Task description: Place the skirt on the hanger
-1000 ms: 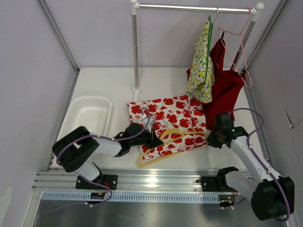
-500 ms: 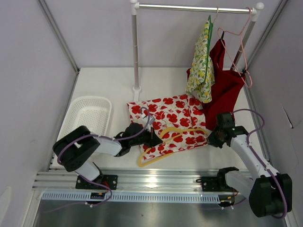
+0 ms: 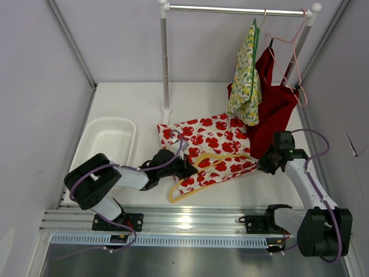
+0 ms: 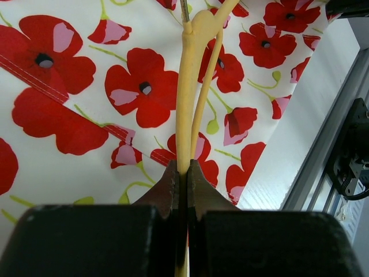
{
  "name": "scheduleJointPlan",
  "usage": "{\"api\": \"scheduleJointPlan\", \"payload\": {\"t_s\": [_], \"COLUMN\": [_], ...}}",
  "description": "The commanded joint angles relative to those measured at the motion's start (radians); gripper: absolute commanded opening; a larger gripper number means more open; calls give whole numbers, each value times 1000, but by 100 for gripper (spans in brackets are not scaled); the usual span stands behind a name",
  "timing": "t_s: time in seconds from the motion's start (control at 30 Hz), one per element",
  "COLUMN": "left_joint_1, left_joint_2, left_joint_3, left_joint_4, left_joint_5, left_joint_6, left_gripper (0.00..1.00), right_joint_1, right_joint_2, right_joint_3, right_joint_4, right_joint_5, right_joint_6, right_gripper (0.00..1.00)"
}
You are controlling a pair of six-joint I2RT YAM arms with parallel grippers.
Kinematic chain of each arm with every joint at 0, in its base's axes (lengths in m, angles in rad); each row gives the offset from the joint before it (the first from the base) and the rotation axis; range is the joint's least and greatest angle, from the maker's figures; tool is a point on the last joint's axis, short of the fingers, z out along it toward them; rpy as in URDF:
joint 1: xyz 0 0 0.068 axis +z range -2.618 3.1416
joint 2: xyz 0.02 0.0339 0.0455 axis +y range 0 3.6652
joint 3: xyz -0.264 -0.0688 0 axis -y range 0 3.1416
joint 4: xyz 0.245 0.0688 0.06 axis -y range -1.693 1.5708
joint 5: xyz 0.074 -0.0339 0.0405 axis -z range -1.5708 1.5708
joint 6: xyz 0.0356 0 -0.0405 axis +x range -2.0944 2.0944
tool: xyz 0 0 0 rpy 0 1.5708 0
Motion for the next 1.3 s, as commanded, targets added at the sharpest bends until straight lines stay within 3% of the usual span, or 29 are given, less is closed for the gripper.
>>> {"api": "scheduleJointPlan", "payload": {"t_s": [0.0,0.07,0.17,0.27,0.37,0.43,0.63,0.73,0.93,1.03,1.27], "left_joint_1": [19,19,19,19,21,21,21,21,21,21,21], "left_joint_2": [33,37,37,34,42,52,60,57,69,77,95], "left_joint_3": [-7,-1,1,-2,-1,-1,-1,1,13,10,10], "left_joint_4": [-158,-159,-155,-147,-143,-137,-118,-123,-123,-109,-86], "left_joint_5": [-115,-109,-103,-97,-91,-81,-65,-61,-48,-37,-14], "left_joint_6": [73,71,71,74,76,76,74,76,79,74,59], "left_gripper": [0,0,0,0,0,0,0,0,0,0,0], "right_joint_1": [-10,-10,-10,-10,39,107,468,680,1045,1150,1256], "right_joint_2": [-8,-17,-29,-64,-109,-132,-160,-157,2,98,328], "right_joint_3": [-11,-66,-98,-95,-80,-66,-17,-25,-22,3,35], "right_joint_4": [22,39,57,44,27,13,17,115,414,517,724], "right_joint_5": [-3,-22,-19,19,46,143,364,438,544,584,610], "right_joint_6": [-18,-4,14,19,36,83,184,191,79,28,-19], "right_gripper": [6,7,20,42,53,57,56,47,48,49,47]}}
